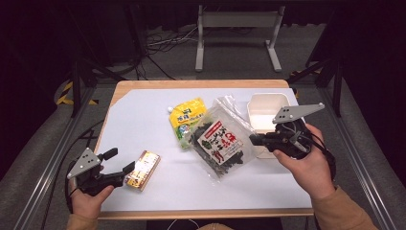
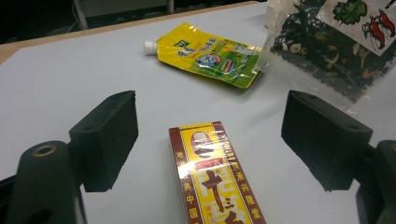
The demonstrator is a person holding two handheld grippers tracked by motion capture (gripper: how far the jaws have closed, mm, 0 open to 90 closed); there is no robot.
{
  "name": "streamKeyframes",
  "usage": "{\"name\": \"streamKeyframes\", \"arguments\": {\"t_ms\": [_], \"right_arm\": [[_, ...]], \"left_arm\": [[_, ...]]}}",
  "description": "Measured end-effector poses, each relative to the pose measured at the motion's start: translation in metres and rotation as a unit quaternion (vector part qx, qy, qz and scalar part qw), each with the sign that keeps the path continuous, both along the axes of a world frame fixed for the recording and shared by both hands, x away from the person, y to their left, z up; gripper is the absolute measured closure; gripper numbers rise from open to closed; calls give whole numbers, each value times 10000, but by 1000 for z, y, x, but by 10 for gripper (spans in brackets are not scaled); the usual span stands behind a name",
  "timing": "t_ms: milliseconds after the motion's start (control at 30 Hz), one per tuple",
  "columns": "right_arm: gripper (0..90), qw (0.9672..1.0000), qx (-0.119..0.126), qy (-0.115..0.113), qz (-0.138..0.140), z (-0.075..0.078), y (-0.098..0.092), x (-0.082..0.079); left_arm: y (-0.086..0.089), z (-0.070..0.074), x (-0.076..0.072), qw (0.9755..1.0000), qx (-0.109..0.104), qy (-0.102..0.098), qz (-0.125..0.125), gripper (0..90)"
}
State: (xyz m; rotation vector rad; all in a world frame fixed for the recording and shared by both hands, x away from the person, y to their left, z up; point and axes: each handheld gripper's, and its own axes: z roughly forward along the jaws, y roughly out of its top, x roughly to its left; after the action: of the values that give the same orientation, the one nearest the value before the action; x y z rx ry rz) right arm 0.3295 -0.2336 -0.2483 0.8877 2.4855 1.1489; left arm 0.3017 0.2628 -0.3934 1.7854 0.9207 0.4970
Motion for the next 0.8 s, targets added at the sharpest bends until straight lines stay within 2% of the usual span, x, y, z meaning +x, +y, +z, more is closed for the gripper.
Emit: {"name": "streamKeyframes", "arguments": {"t_ms": [300,400,633,800], "right_arm": [[888,9999,-46,-136,27,18,-5,4],[888,9999,-65,-112,65,22,-7,7],[888,9996,-196,-171,107,31,-8,8],[889,9992,-350,-159,121,44,-10,12]], "left_arm": [[2,-1,1,10000,-3,42,38,194],[2,-2,2,9999,18,60,87,194],[3,-3,3,9999,6,98,141,197],[3,-3,3,9998,22,111,154,198]]}}
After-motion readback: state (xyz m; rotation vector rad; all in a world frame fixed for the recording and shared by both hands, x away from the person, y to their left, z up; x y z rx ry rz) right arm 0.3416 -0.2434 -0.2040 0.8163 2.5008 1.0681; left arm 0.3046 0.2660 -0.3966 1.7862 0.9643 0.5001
